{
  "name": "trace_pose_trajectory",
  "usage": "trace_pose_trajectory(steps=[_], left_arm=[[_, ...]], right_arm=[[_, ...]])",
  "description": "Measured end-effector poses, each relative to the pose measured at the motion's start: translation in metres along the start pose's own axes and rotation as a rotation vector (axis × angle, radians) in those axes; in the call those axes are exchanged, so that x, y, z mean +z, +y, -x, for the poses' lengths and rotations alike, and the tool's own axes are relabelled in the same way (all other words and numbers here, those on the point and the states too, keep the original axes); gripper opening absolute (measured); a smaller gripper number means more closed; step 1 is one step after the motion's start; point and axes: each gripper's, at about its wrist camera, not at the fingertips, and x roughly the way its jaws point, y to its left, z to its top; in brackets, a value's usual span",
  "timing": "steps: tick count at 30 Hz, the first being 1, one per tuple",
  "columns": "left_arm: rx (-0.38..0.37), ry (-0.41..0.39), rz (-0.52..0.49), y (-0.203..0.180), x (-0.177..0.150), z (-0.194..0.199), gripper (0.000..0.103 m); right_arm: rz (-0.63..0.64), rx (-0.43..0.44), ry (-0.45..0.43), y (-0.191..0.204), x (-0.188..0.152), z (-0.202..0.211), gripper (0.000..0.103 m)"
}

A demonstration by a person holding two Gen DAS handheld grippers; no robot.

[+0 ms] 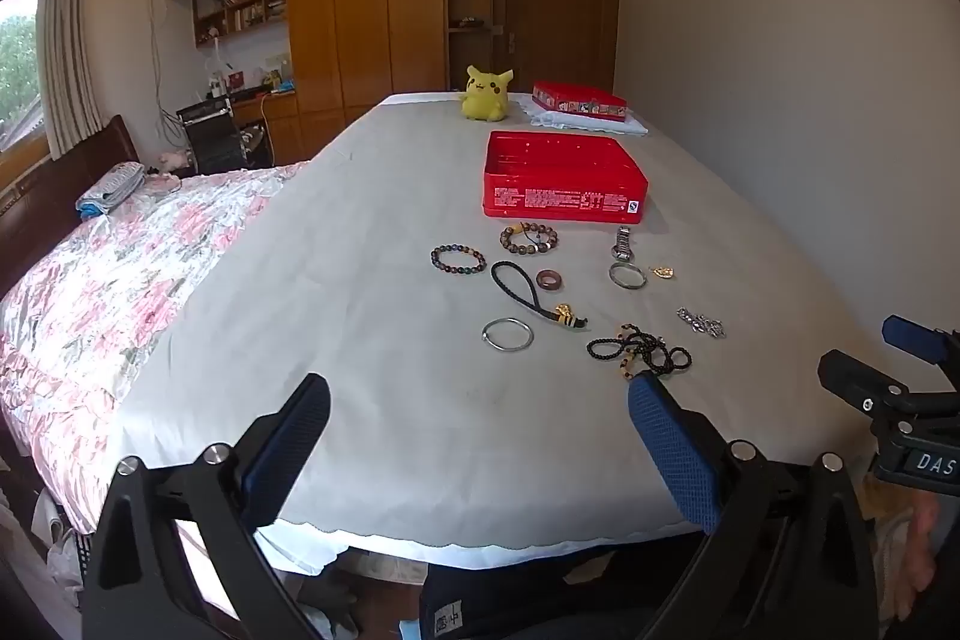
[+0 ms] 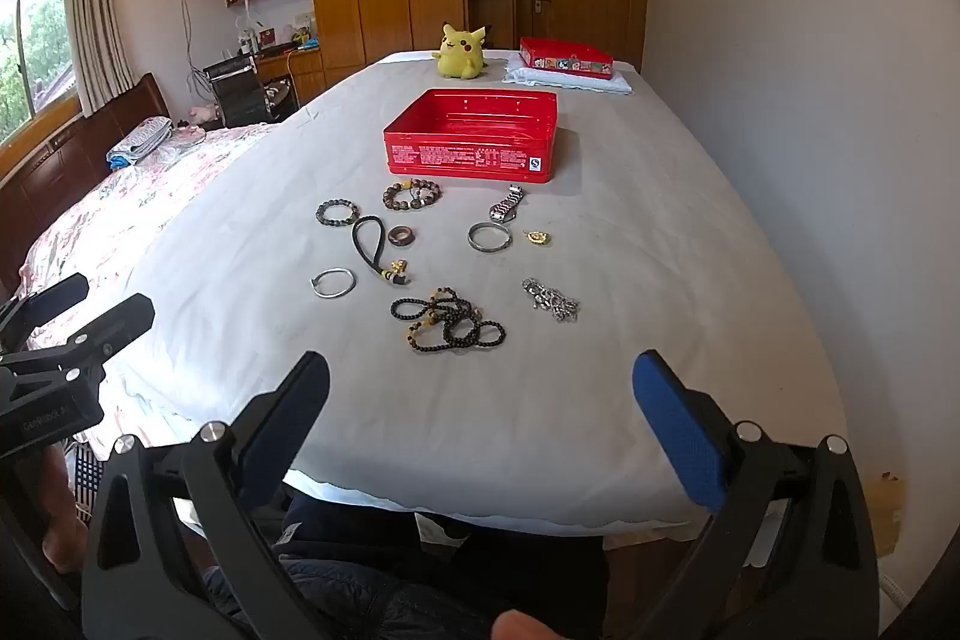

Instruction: Organize jewelry

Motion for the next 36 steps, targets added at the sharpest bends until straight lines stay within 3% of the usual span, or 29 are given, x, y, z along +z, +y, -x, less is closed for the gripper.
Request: trace_pose_trajectory(steps=[36], left_arm=[[0.002,0.004,0.004,-0.0007,0.0008,-0.0001,0.099]], right_arm=[[0.004,0.008,-0.021,0.0002,-0.0016,0.0029,0.100]])
